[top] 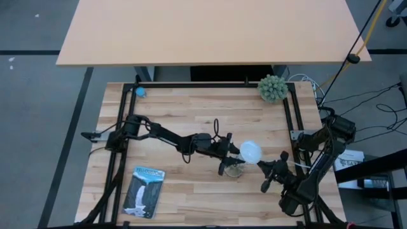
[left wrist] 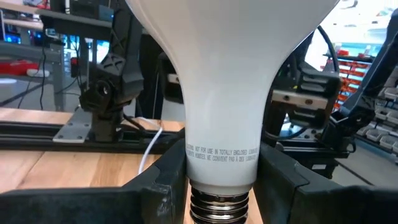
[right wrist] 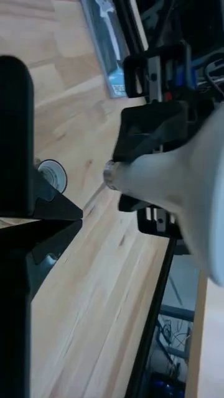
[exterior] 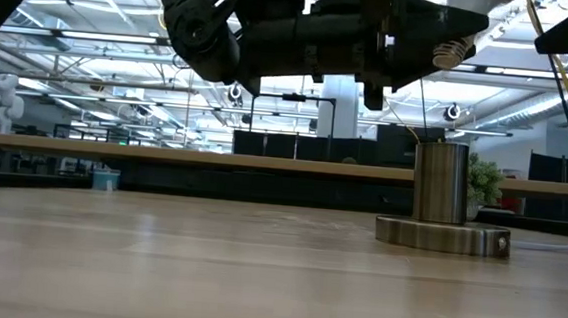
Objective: Screw lightbulb
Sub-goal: Insert the lightbulb into the bronze lamp socket
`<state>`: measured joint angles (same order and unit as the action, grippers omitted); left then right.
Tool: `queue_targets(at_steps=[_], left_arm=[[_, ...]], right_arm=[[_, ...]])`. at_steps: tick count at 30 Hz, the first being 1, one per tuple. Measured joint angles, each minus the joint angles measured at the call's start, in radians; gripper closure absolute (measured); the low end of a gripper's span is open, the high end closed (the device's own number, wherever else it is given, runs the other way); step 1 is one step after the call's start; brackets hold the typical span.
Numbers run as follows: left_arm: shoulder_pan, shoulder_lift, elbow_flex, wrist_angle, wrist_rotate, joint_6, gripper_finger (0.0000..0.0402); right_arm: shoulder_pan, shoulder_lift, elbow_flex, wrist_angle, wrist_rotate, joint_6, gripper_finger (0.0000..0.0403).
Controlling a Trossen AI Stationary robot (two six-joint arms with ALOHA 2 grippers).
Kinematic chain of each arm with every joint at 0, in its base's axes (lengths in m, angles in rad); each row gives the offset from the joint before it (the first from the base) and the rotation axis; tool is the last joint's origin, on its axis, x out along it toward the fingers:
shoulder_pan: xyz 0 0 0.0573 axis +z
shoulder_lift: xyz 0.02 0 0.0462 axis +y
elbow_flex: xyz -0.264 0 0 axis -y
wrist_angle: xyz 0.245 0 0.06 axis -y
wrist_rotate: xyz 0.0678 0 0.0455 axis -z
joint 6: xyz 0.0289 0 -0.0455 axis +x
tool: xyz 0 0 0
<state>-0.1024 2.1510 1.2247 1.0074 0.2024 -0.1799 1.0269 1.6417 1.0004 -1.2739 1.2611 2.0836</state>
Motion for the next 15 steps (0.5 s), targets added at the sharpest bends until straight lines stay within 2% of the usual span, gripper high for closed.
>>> queue_targets(at_steps=[4, 11, 15], left_arm=[[-0.001, 0.000, 0.000, 0.002, 0.000, -0.002, 0.0265], [0.000, 0.000, 0.000, -0.005, -0.023, -0.003, 0.0265], [0.002, 0.000, 0.000, -0.069, -0.055, 0.002, 0.0265]], right_arm=[[-0.016, 0.000, 0.000, 0.027, -0.002, -0.009, 0.0377], [-0.065, 0.000, 0.000, 0.090, 0.002, -0.093, 0.0307], [-0.078, 0.000, 0.000, 0.131, 0.003, -0.136, 0.0274]])
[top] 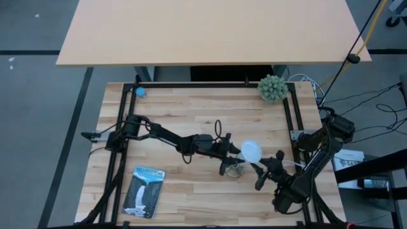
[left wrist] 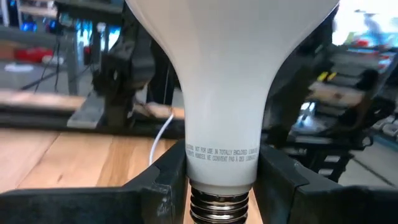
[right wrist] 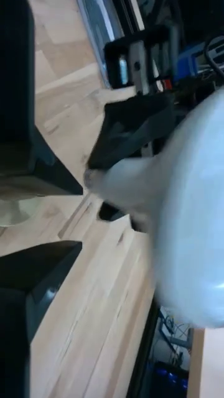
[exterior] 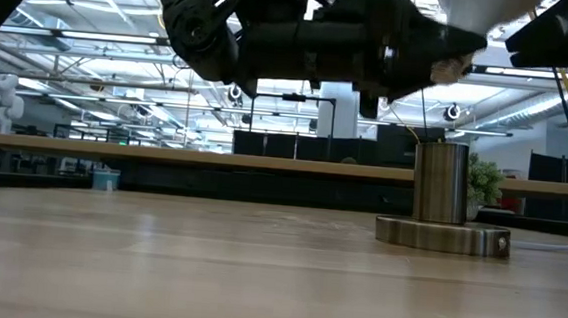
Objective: Screw lightbulb
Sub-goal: Insert the lightbulb into the bronze lamp socket
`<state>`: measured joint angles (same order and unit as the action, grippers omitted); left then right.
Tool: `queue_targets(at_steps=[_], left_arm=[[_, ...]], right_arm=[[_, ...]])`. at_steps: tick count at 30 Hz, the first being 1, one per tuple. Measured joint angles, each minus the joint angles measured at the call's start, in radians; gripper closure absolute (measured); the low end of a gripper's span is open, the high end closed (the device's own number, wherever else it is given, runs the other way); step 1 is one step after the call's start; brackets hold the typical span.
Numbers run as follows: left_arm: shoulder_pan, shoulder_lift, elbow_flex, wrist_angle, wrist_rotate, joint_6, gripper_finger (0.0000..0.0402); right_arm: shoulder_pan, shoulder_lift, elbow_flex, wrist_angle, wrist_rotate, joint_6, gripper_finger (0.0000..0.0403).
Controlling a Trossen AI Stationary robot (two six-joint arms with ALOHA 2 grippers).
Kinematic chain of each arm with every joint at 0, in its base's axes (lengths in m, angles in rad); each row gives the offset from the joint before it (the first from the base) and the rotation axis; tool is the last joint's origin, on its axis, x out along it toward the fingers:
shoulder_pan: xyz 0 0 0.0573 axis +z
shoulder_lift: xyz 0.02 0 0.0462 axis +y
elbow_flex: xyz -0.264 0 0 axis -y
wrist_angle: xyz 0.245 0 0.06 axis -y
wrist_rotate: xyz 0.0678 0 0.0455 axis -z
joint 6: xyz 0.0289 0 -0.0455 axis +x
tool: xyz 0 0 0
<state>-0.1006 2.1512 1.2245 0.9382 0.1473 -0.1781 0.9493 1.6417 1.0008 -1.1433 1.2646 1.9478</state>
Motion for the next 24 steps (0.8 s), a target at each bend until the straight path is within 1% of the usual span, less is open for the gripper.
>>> queue_targets(at_steps=[2, 3, 6, 7, 11, 13, 14, 16, 19, 21, 24], left_arm=[[0.004, 0.000, 0.000, -0.012, 0.000, -0.021, 0.0265], [0.006, 0.000, 0.000, -0.007, 0.003, -0.027, 0.0265], [0.009, -0.002, 0.000, 0.019, 0.023, -0.024, 0.0265], [0.010, -0.005, -0.001, 0.019, 0.026, -0.020, 0.0265], [0.015, -0.017, -0.004, 0.015, 0.033, 0.003, 0.0265], [0.026, -0.026, -0.021, 0.023, 0.032, 0.003, 0.0265], [0.032, -0.041, -0.039, 0.020, 0.032, 0.003, 0.0265], [0.044, -0.076, -0.084, 0.022, 0.027, 0.004, 0.0265], [0.061, -0.147, -0.177, 0.039, 0.017, 0.004, 0.0265], [0.063, -0.189, -0.247, 0.058, 0.013, 0.004, 0.0265], [0.052, -0.247, -0.344, 0.090, -0.023, 0.006, 0.0265]], right_arm=[[0.000, 0.000, 0.000, 0.027, -0.033, -0.014, 0.0266], [0.000, 0.000, 0.000, 0.043, -0.079, -0.034, 0.0264], [-0.004, 0.002, 0.000, 0.120, -0.283, -0.149, 0.0263], [-0.009, 0.006, 0.000, 0.158, -0.320, -0.191, 0.0264], [-0.050, 0.037, 0.001, 0.363, -0.333, -0.421, 0.0272], [-0.083, 0.064, 0.001, 0.439, -0.391, -0.508, 0.0276], [-0.096, 0.080, 0.001, 0.457, -0.414, -0.521, 0.0277], [-0.113, 0.111, 0.001, 0.462, -0.422, -0.502, 0.0280], [-0.119, 0.162, 0.001, 0.470, -0.380, -0.423, 0.0282], [-0.119, 0.196, 0.001, 0.484, -0.378, -0.394, 0.0282], [-0.126, 0.242, 0.000, 0.515, -0.370, -0.366, 0.0282]])
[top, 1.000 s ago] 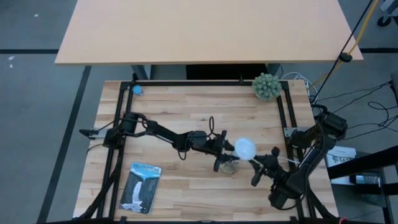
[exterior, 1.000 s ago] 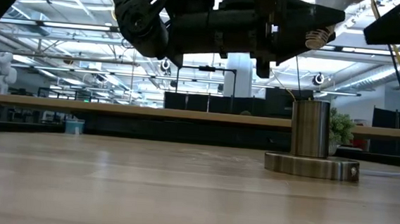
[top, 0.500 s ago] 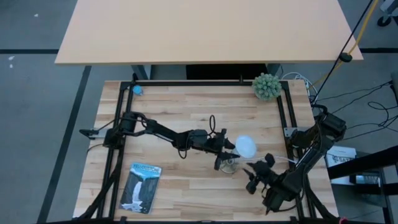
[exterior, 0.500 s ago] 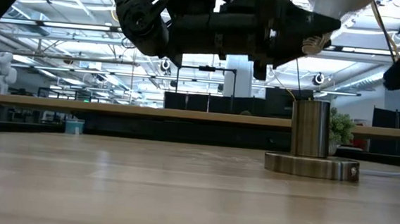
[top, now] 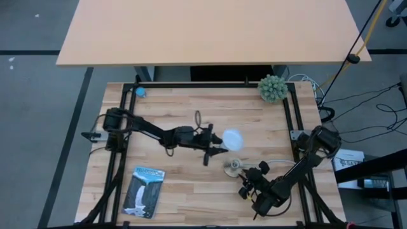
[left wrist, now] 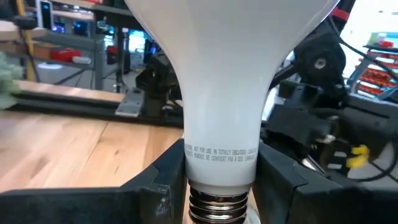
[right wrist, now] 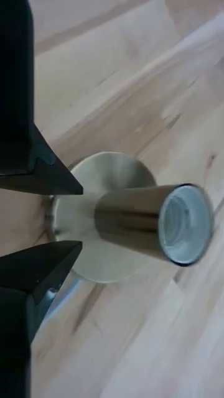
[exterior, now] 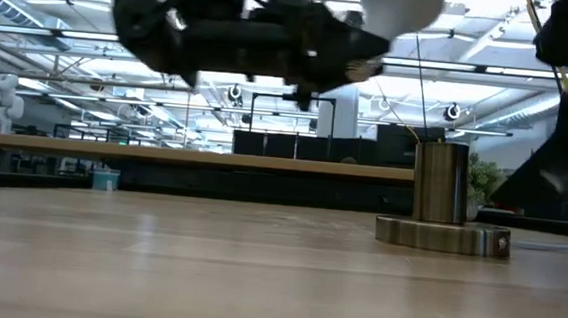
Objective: Screw lightbulb
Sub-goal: Insert the lightbulb into the bronze lamp socket
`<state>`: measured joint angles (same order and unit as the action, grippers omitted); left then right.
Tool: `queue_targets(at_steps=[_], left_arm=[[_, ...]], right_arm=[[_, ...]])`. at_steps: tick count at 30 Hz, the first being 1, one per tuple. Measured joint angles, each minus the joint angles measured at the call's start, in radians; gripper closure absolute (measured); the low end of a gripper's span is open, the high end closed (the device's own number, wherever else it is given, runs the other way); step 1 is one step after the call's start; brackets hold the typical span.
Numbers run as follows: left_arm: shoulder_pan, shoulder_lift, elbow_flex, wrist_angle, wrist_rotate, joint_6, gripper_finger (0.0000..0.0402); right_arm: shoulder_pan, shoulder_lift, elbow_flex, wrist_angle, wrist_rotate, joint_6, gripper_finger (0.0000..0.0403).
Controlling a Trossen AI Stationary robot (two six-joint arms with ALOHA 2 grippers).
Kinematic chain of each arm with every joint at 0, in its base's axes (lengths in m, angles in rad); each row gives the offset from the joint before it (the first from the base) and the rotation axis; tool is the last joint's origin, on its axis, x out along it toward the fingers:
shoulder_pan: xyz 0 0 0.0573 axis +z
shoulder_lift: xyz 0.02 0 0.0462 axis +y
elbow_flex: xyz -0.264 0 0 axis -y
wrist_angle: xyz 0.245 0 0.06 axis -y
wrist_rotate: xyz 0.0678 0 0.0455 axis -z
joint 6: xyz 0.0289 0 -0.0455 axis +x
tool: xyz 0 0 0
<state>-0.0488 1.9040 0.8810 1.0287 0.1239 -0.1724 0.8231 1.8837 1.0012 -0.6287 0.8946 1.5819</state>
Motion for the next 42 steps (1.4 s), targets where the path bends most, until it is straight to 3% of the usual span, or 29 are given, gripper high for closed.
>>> queue_targets(at_steps=[4, 7, 14, 23, 26, 30, 35, 39, 42], left_arm=[[-0.022, -0.042, -0.091, 0.045, -0.038, 0.001, 0.0265], [-0.043, -0.073, -0.144, 0.064, -0.077, 0.002, 0.0265], [-0.074, -0.183, -0.286, 0.089, -0.279, 0.024, 0.0265], [-0.056, -0.399, -0.530, 0.155, -0.390, -0.001, 0.0265], [-0.058, -0.435, -0.560, 0.154, -0.397, -0.004, 0.0265], [-0.072, -0.447, -0.560, 0.155, -0.398, -0.001, 0.0265], [-0.072, -0.447, -0.558, 0.155, -0.397, 0.001, 0.0265], [-0.079, -0.447, -0.558, 0.161, -0.393, -0.002, 0.0265], [-0.091, -0.443, -0.547, 0.150, -0.391, -0.004, 0.0265]], right_arm=[[-0.041, 0.045, 0.000, 0.048, 0.050, -0.021, 0.0282], [-0.098, 0.062, -0.001, 0.102, 0.030, -0.113, 0.0282], [-0.287, 0.075, 0.001, 0.389, -0.010, -0.552, 0.0282], [-0.542, 0.074, -0.003, 0.818, -0.268, -1.102, 0.0282], [-0.581, 0.051, -0.002, 0.854, -0.356, -1.139, 0.0282], [-0.566, -0.017, -0.002, 0.774, -0.434, -1.115, 0.0282], [-0.506, -0.120, -0.002, 0.696, -0.419, -1.089, 0.0282], [-0.452, -0.210, -0.001, 0.634, -0.306, -1.097, 0.0282], [-0.395, -0.287, 0.000, 0.467, -0.156, -1.026, 0.0282]])
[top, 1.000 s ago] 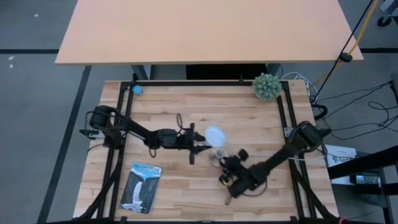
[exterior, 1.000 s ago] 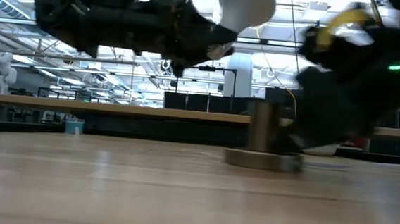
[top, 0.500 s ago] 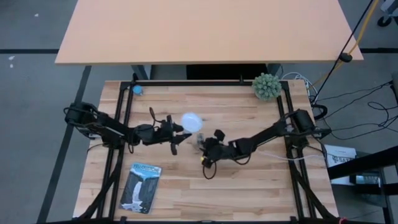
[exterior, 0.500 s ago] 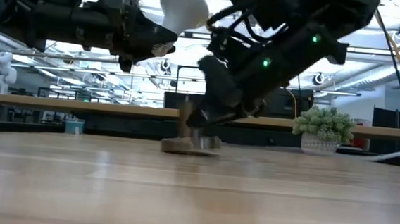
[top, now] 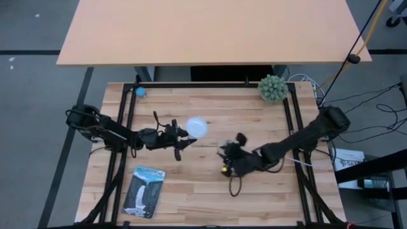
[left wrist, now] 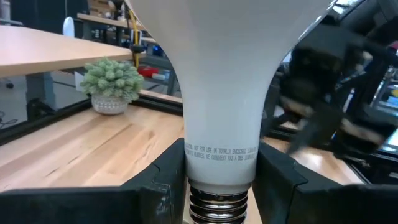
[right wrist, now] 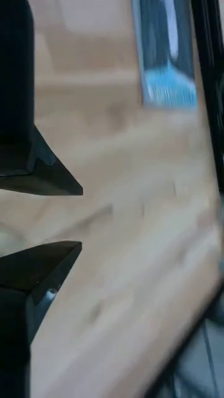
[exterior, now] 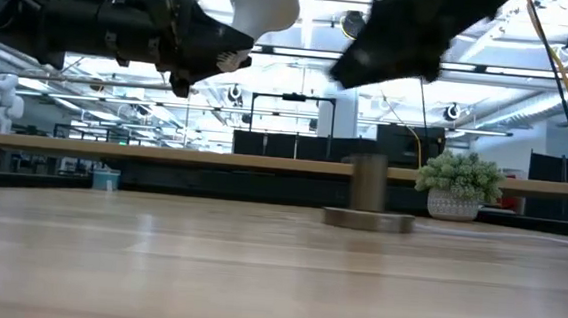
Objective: Screw lightbulb
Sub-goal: Insert the lightbulb into the bronze lamp socket
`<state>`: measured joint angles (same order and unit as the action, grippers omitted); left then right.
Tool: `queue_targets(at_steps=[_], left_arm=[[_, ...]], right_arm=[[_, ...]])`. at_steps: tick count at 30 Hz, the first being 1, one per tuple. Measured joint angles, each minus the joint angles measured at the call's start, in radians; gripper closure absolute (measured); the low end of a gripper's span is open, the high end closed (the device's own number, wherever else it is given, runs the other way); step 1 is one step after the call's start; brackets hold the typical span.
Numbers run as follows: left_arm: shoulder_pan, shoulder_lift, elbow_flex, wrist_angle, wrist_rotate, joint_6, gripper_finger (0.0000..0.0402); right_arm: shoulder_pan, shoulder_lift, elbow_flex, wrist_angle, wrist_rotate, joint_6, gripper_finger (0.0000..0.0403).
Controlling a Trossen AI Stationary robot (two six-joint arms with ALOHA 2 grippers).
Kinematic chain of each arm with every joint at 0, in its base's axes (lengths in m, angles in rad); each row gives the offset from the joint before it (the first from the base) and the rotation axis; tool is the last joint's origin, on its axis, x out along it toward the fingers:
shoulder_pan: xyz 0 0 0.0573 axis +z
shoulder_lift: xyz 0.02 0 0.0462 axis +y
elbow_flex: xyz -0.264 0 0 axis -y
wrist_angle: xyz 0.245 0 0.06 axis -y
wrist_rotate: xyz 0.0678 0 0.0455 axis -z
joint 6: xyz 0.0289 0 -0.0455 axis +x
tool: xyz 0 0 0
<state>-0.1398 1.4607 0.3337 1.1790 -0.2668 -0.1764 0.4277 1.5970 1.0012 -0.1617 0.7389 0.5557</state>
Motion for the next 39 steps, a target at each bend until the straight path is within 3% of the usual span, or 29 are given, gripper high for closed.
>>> queue_targets(at_steps=[7, 12, 17, 22, 25, 29, 35, 39], left_arm=[[-0.030, 0.075, 0.110, -0.071, 0.010, 0.037, 0.0265], [-0.017, 0.195, 0.240, -0.069, 0.099, 0.055, 0.0265], [0.006, 0.331, 0.397, -0.064, 0.190, 0.054, 0.0265], [0.015, 0.431, 0.531, -0.070, 0.290, 0.049, 0.0265], [0.014, 0.459, 0.565, -0.071, 0.304, 0.048, 0.0265], [0.026, 0.478, 0.600, -0.071, 0.304, 0.053, 0.0265], [0.088, 0.567, 0.748, -0.182, 0.335, 0.050, 0.0265], [0.128, 0.641, 0.842, -0.226, 0.381, 0.003, 0.0265]], right_arm=[[0.210, -0.148, 0.000, -0.435, 0.182, 0.395, 0.0282], [0.340, -0.181, 0.000, -0.608, 0.299, 0.633, 0.0282], [0.404, -0.173, -0.034, -0.669, 0.463, 0.760, 0.0282], [0.433, -0.172, -0.247, -0.646, 0.500, 1.106, 0.0282], [0.466, -0.177, -0.358, -0.539, 0.583, 1.241, 0.0282], [0.499, -0.239, -0.406, -0.548, 0.702, 1.261, 0.0282], [0.504, -0.417, -0.409, -0.749, 0.643, 1.161, 0.0286], [0.504, -0.551, -0.409, -0.763, 0.593, 1.013, 0.0303]])
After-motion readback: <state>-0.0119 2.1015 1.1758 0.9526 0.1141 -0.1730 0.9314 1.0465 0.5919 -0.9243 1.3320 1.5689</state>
